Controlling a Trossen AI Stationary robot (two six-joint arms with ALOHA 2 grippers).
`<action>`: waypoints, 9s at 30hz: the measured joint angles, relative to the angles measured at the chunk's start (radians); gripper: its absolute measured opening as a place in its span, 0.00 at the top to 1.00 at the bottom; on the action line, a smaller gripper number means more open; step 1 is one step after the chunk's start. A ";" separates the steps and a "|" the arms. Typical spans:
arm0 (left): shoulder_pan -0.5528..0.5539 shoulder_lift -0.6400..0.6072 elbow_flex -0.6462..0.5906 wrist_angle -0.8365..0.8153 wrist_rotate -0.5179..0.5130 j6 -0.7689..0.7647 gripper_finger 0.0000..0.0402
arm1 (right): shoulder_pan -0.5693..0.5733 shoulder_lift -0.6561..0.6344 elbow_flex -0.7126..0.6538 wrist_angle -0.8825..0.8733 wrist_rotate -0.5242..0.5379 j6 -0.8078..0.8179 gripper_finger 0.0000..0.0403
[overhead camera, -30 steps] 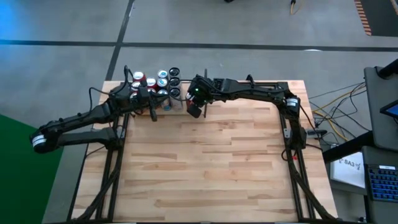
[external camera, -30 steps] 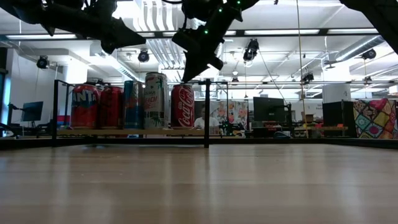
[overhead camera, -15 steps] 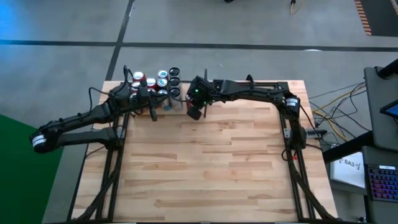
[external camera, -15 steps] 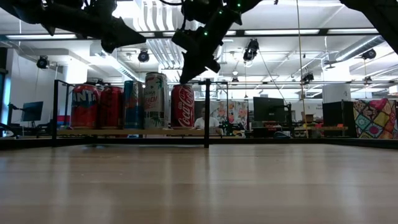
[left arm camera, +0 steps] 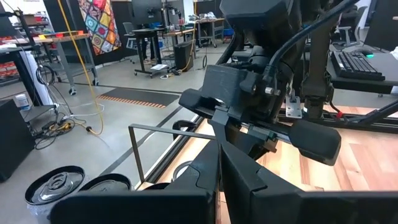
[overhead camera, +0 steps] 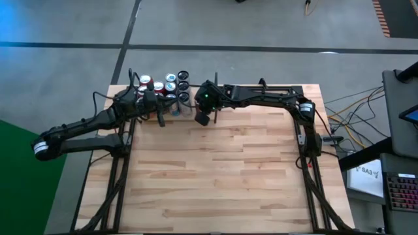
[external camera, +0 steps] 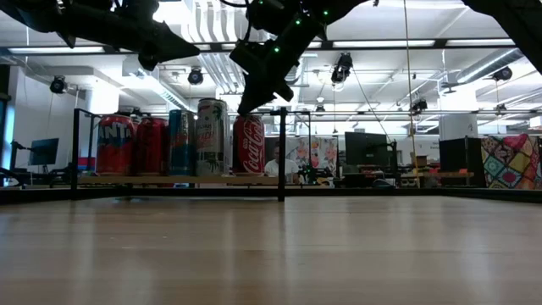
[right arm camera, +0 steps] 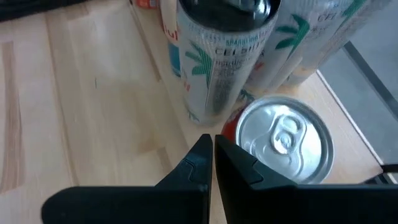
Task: Place canned beverage on shelf
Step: Adjust the red white soda can on the shelf, then return to Home Position
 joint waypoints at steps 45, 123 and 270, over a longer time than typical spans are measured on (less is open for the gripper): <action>-0.113 0.018 0.041 -0.086 -0.008 -0.109 1.00 | -0.086 -0.057 -0.006 -0.017 0.035 -0.123 0.98; -0.117 0.033 0.054 -0.085 -0.011 -0.089 1.00 | -0.021 -0.058 -0.065 0.055 -0.053 -0.157 0.98; -0.602 -0.711 -0.523 -0.096 -0.507 -0.142 1.00 | 0.351 -1.870 -1.815 0.701 0.085 -0.033 0.98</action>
